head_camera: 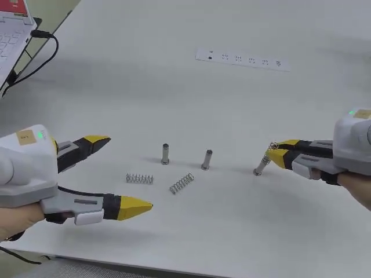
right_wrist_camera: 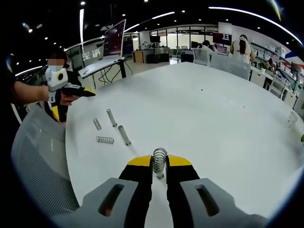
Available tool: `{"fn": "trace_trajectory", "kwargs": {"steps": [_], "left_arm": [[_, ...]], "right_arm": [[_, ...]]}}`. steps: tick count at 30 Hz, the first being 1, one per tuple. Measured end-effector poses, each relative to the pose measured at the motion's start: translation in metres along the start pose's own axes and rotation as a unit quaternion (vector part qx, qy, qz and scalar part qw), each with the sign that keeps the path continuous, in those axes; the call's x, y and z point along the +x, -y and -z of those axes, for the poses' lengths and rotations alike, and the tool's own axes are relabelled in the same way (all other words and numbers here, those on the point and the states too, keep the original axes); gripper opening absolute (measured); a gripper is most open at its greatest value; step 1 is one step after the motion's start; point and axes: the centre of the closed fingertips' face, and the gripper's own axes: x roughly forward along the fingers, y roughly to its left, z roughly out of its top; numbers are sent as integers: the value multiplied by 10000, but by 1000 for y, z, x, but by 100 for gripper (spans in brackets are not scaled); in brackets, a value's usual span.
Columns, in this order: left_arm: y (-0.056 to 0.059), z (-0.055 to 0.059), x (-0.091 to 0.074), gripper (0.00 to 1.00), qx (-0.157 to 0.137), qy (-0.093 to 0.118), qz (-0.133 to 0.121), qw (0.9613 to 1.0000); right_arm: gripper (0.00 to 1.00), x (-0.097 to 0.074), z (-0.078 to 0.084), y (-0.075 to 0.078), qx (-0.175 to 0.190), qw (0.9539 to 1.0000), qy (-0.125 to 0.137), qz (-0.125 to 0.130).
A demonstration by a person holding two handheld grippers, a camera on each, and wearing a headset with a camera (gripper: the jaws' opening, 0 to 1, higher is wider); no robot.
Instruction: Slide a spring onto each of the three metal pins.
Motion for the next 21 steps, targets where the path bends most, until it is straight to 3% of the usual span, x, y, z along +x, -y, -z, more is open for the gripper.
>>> {"fn": "trace_trajectory", "kwargs": {"steps": [21], "left_arm": [[-7, 2, -3, 96, -52, 32, -150, 9999]], "right_arm": [[8, 7, 18, 0, -285, 9995, -106, 96]]}}
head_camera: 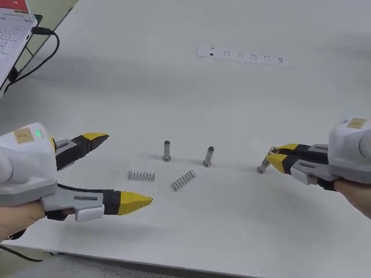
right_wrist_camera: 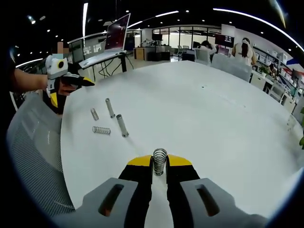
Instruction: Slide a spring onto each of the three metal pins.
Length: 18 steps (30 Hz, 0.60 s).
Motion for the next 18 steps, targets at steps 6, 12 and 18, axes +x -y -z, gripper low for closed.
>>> {"fn": "trace_trajectory", "kwargs": {"steps": [6, 12, 18], "left_arm": [[0, 0, -1, 96, -5, 9, 0, 10000], [0, -2, -2, 96, -1, 31, -16, 10000], [0, -1, -3, 96, -1, 14, -26, 10000]], "right_arm": [[8, 5, 10, -1, -18, 9999, -142, -7], [9, 12, 21, -3, -117, 9994, -335, -20], [9, 13, 20, -2, 11, 9997, -255, -15]]}}
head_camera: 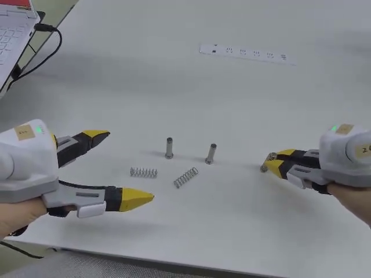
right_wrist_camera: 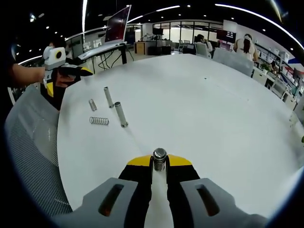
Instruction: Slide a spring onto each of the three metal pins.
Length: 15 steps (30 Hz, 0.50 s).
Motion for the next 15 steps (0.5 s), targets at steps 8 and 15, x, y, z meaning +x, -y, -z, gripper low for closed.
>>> {"fn": "trace_trajectory", "kwargs": {"steps": [8, 15], "left_arm": [[0, -1, 1, 96, 1, 5, 3, 10000], [1, -1, 1, 97, -6, -2, 24, 10000]], "right_arm": [[9, -1, -1, -2, 36, 10000, 31, -41], [13, -3, -3, -2, 108, 9998, 141, -86]]}}
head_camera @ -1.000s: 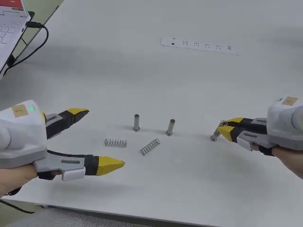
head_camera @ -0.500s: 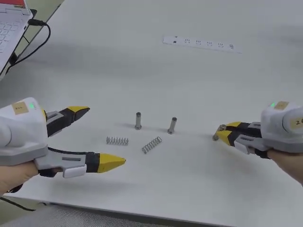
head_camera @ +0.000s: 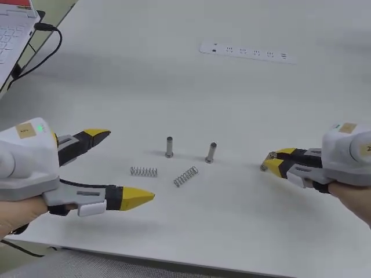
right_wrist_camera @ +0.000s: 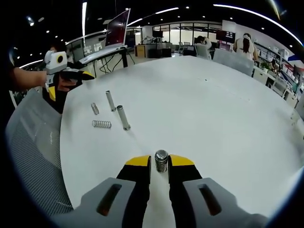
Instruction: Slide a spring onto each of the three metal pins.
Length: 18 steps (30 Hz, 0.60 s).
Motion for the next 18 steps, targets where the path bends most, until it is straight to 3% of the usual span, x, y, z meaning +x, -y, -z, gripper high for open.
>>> {"fn": "trace_trajectory", "kwargs": {"steps": [18], "left_arm": [[5, -5, 2, 98, 11, 4, 80, 10000]], "right_arm": [[36, -18, -21, 4, -46, 9994, 319, 134]]}}
